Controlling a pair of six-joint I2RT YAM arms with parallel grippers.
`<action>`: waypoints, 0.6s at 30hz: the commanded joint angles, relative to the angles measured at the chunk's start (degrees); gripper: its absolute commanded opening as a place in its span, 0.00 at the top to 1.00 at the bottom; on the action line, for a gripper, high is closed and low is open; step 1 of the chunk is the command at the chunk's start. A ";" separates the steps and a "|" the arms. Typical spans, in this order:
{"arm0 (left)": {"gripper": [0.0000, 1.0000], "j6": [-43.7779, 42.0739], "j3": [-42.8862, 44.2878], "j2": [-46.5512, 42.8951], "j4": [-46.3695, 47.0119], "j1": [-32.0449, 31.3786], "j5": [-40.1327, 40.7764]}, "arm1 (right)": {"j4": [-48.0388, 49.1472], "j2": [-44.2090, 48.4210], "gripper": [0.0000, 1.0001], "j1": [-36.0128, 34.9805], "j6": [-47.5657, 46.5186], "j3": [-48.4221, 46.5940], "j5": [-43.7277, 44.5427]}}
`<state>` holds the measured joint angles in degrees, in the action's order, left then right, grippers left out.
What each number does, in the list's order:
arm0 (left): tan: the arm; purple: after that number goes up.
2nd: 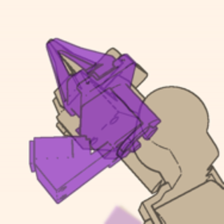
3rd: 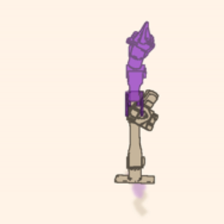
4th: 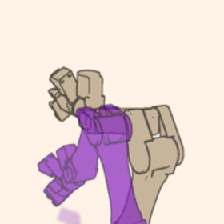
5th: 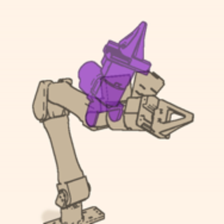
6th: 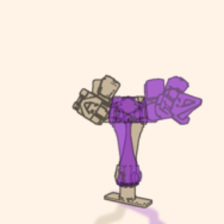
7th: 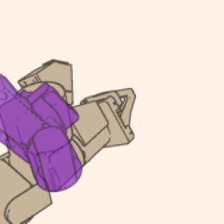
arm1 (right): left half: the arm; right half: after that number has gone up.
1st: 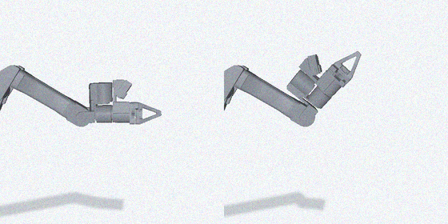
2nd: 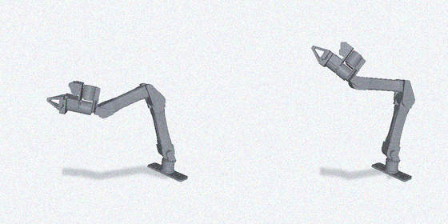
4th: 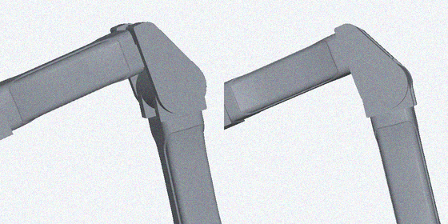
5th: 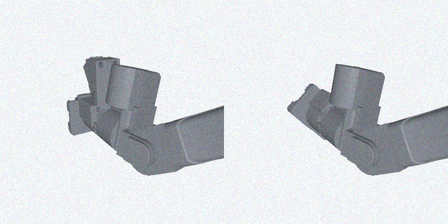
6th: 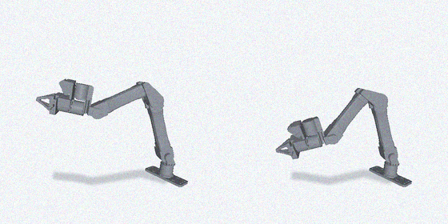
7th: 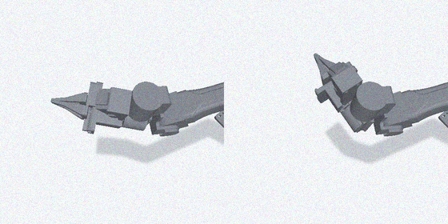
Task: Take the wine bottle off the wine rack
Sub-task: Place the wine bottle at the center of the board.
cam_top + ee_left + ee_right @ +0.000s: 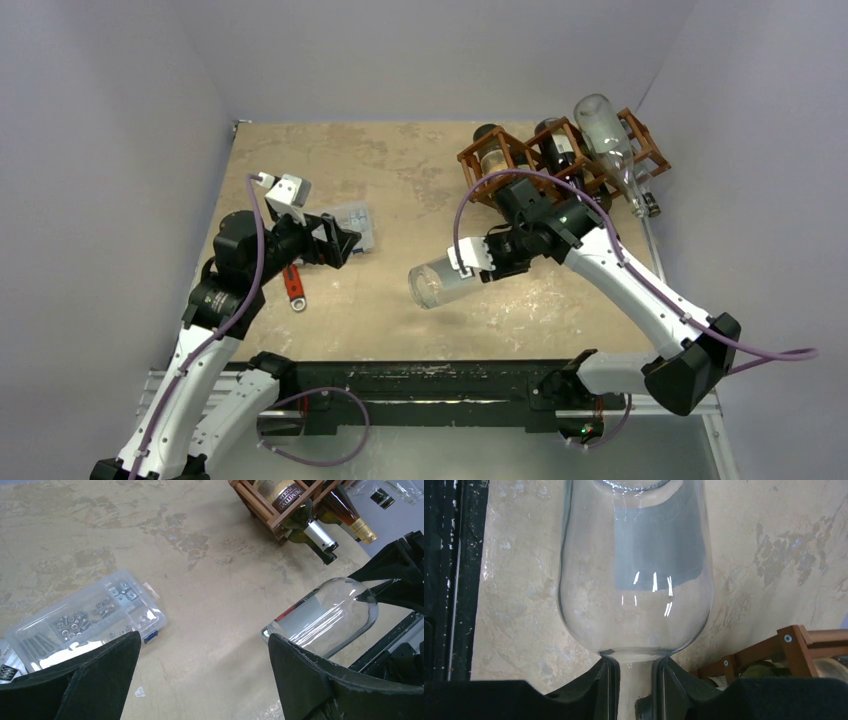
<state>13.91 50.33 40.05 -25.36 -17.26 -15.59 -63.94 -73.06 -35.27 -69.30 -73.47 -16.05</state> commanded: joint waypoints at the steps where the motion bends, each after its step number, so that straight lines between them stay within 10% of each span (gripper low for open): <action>1: 0.00 -0.73 -0.13 -0.55 1.49 0.55 0.24 | 4.95 0.65 1.00 -5.54 -1.13 -3.49 6.60; 18: 0.00 -0.99 -0.14 0.15 1.35 0.56 0.66 | 10.51 -1.43 1.00 -17.33 -3.32 2.88 30.47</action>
<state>13.89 50.30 40.01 -25.34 -17.26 -15.55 -61.49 -76.20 -51.13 -70.41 -69.84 9.15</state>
